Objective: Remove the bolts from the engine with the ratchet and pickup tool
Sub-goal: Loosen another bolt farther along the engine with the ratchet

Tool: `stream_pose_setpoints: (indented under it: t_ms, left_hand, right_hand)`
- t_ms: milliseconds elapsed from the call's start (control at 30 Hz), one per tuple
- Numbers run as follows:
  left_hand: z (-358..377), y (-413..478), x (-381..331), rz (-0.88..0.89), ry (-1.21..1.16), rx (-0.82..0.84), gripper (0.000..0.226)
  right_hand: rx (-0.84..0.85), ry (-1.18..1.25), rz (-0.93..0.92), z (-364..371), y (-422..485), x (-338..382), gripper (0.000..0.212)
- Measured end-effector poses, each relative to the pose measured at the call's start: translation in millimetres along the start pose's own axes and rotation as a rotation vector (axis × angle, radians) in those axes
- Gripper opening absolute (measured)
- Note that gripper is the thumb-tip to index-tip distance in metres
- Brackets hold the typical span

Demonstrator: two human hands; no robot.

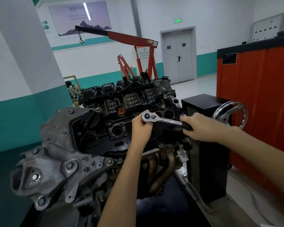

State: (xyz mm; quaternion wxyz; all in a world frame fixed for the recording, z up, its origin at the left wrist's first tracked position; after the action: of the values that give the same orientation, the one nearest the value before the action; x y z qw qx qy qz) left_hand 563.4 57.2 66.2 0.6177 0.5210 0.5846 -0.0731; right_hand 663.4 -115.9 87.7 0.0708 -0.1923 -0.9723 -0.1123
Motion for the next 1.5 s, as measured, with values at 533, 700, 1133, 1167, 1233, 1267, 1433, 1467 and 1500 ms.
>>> stream_pose_setpoints:
  t_ms: [533, 700, 1133, 1167, 1233, 1267, 1433, 1467, 1500]
  left_hand:
    - [2.7, -5.5, -0.4, -0.007, -0.019, -0.036, 0.053]
    - [1.7, -2.3, -1.5, 0.017, 0.024, -0.011, 0.053]
    - [1.6, -7.8, 1.6, -0.029, -0.056, -0.137, 0.055]
    - [-3.0, -7.8, 0.4, -0.027, -0.038, -0.1, 0.053]
    - [-12.4, -6.3, -1.7, -0.003, 0.046, -0.024, 0.048]
    - [-15.4, -4.7, -3.1, 0.016, 0.078, 0.004, 0.045]
    - [-7.6, 1.0, -10.6, 0.01, 0.108, 0.133, 0.039]
    - [-6.4, 0.3, -10.4, 0.01, 0.084, 0.143, 0.043]
    - [-5.9, -0.9, -9.6, 0.009, 0.067, 0.136, 0.048]
  right_hand:
    - [-0.255, 0.711, 0.159, 108.9, -15.5, 78.2, 0.01]
    - [-0.001, 0.244, -0.004, 23.7, -7.8, 3.2, 0.013]
    - [-0.278, 0.933, 0.191, 122.7, -12.8, 119.2, 0.015]
    - [-0.267, 0.913, 0.185, 120.6, -11.2, 117.2, 0.017]
    - [-0.22, 0.772, 0.162, 108.9, -12.7, 96.7, 0.015]
    - [-0.177, 0.691, 0.135, 99.2, -14.4, 82.3, 0.014]
    - [0.04, 0.198, 0.021, 23.8, -1.0, 6.4, 0.01]
    - [0.044, 0.076, 0.012, 9.1, 4.5, -1.1, 0.008]
    - [0.029, -0.01, 0.003, 0.3, 8.8, -5.1, 0.009]
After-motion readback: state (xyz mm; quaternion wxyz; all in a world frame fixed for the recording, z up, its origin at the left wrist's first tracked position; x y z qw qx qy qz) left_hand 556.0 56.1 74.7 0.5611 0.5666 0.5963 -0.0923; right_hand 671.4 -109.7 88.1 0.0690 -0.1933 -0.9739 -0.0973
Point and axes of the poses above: each hand's wrist, its own y-axis towards the middle knuckle, its own z-axis out of the palm, x = y × z, the point moved 2 cm from there along y, towards the middle knuckle, and after that the axes turned 8 degrees about x, right-handed, at the moved point
